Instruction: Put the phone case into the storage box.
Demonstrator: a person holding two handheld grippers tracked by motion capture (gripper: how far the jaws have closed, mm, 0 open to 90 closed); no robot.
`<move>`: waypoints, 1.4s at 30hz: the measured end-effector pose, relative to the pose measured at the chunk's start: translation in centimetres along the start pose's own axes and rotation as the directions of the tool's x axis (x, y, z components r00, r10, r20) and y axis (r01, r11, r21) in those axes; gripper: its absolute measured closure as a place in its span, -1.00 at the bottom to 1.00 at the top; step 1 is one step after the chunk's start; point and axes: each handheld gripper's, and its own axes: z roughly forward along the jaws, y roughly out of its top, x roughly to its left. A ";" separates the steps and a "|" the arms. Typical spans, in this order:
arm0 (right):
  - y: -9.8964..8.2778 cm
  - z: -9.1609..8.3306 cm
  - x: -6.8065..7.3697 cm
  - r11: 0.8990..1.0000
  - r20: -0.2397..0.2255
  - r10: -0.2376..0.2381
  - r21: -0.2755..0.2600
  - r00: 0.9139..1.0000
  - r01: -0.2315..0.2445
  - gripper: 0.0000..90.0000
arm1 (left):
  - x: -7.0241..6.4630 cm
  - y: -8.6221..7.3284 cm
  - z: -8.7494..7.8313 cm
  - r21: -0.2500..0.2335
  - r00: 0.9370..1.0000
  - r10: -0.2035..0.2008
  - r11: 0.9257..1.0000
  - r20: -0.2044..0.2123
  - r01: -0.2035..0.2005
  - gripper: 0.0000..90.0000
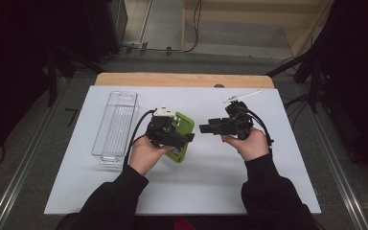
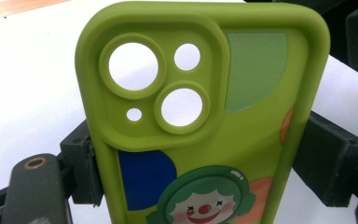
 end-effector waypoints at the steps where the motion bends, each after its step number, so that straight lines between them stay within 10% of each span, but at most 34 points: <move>1: -0.1 0.0 -0.1 1.000 -0.003 -0.002 -0.008 1.000 0.002 -0.12 | 0.0 0.0 -0.1 0.000 1.000 -0.005 1.000 0.004 0.005 -0.60; 42: -6.1 1.3 -1.1 0.979 -0.020 -0.205 0.016 0.979 0.205 -0.41 | 1.5 0.6 -2.1 0.027 0.995 -0.058 0.998 0.086 0.056 -0.60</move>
